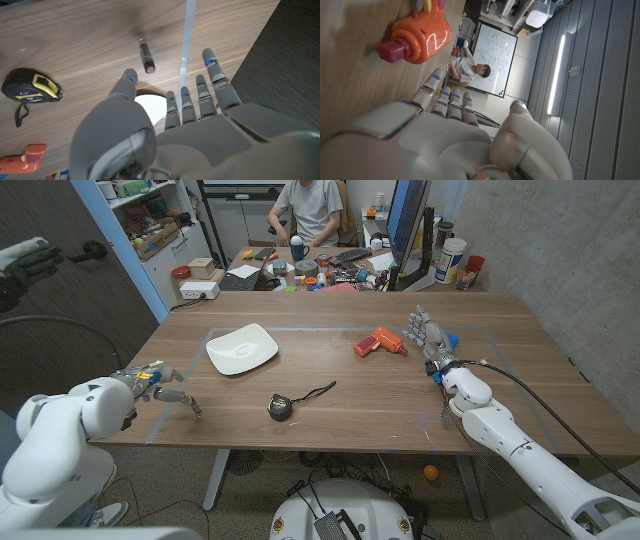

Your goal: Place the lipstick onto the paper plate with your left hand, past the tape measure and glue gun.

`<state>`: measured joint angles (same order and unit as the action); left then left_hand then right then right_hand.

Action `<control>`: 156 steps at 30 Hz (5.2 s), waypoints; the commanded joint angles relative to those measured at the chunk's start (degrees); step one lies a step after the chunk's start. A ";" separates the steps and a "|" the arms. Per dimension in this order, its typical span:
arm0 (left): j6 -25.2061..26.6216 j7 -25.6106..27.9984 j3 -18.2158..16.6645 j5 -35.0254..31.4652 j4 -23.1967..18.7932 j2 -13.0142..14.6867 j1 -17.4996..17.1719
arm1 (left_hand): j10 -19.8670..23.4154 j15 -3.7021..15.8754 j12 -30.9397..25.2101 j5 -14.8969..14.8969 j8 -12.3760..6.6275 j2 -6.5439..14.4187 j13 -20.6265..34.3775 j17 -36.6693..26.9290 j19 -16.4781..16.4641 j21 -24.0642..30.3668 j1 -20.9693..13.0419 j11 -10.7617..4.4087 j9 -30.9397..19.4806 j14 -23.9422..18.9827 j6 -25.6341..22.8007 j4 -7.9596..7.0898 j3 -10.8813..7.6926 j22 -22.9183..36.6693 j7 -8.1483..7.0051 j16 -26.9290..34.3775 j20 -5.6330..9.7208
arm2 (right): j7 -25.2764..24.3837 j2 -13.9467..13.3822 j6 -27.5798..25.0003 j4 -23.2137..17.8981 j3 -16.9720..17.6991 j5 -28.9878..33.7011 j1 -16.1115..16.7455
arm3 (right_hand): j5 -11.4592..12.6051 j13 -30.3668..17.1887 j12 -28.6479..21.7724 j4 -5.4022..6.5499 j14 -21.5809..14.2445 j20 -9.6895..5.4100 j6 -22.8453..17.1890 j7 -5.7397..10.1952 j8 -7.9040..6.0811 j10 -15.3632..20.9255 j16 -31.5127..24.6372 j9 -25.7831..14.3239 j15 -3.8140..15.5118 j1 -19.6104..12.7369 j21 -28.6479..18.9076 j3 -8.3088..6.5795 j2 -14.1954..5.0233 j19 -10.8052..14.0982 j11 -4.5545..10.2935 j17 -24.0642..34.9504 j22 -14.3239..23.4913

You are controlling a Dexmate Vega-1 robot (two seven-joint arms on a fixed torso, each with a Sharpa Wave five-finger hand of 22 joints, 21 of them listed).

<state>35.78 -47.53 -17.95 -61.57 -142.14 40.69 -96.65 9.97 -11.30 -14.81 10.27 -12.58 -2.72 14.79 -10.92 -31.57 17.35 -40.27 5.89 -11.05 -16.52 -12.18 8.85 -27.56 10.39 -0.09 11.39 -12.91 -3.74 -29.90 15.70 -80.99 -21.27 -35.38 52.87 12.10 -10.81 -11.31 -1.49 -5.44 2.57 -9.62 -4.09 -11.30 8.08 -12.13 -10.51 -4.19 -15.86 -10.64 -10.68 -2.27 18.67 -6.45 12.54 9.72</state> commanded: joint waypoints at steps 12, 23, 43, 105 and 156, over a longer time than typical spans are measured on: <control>7.09 4.25 5.26 7.26 3.26 7.80 0.95 | 0.83 -0.02 -0.41 0.02 0.19 0.17 0.15 -0.05 0.17 -0.38 -0.93 -0.29 -0.21 -0.84 -0.55 0.07 0.21 0.23 0.11 0.44 0.17 | 0.99 0.49 -0.09 2.23 -0.48 0.29 -2.25 | 0.31 -0.09 0.04 -0.16 -0.65 0.37 -0.11 0.43 0.12 0.41 -0.32 -0.22 0.02 0.41 -0.42 0.07 0.21 -0.03 -0.09 -0.02 0.15; 11.42 7.74 8.34 13.00 4.50 13.04 2.01 | 1.15 0.16 -0.52 0.05 0.16 0.33 0.18 -0.03 0.10 -0.59 -1.16 -0.33 -0.22 -1.23 -0.93 0.09 0.33 0.25 0.25 0.55 0.18 | 1.33 0.68 -0.51 3.07 -0.66 0.13 -2.89 | 0.33 -0.10 0.02 -0.21 -0.66 0.41 -0.17 0.45 0.11 0.46 -0.30 -0.23 0.13 0.47 -0.43 0.14 0.26 -0.01 0.02 -0.01 0.15; 19.25 16.72 9.83 25.33 3.51 22.73 0.30 | 1.80 0.40 -0.74 0.16 0.14 0.83 0.24 -0.02 -0.38 -0.84 -1.88 -0.59 -0.24 -2.38 -1.54 0.19 0.38 0.33 0.19 0.88 0.21 | 2.57 1.44 0.07 4.53 -1.21 0.13 -4.11 | 0.36 -0.11 0.06 -0.28 -0.80 0.52 -0.18 0.52 0.12 0.39 -0.30 -0.23 0.14 0.54 -0.40 0.23 0.27 -0.11 0.08 -0.01 0.15; 24.33 51.80 13.86 43.08 1.16 23.29 -2.73 | 19.25 11.10 -7.52 2.48 -5.43 6.13 4.03 -2.59 -26.85 7.76 -29.87 -9.31 -1.62 -22.44 -26.58 0.76 0.34 0.26 -2.95 8.46 3.94 | 5.23 1.98 0.72 7.82 -1.49 -0.52 -5.90 | 0.50 -0.13 0.13 -0.55 -1.02 0.72 0.00 0.61 0.20 0.19 -0.26 -0.24 0.16 0.96 -0.43 0.84 0.90 -0.07 -0.11 0.01 0.16; 23.03 63.16 12.34 51.78 -1.18 22.45 -1.48 | 40.21 19.05 -15.39 3.56 -12.93 7.53 11.82 -2.68 -31.47 12.36 -36.31 -11.73 -4.67 -42.36 -44.12 0.96 0.52 0.21 1.55 13.64 10.66 | 3.81 0.40 -1.74 5.40 -0.92 -1.21 -3.85 | 0.78 -0.15 0.20 -0.61 -1.18 0.99 0.64 0.69 0.33 -0.21 -0.27 -0.24 0.06 1.36 -0.42 1.24 1.01 -0.11 -0.02 0.10 0.17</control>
<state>60.17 14.93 -3.86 -10.37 -141.93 63.47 -98.59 43.86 5.84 -29.94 13.59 -25.23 4.37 20.69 -13.46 -63.37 29.47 -76.50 -6.02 -15.54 -56.67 -56.11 9.81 -27.23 10.54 1.41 25.35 -2.18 0.73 -29.12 14.38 -74.67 -22.42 -36.48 48.34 12.56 -10.78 -11.31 -2.05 -6.05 3.17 -8.99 -3.48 -10.92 8.08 -12.13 -10.51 -4.19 -14.88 -10.64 -9.66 -1.29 18.47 -6.45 12.54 9.71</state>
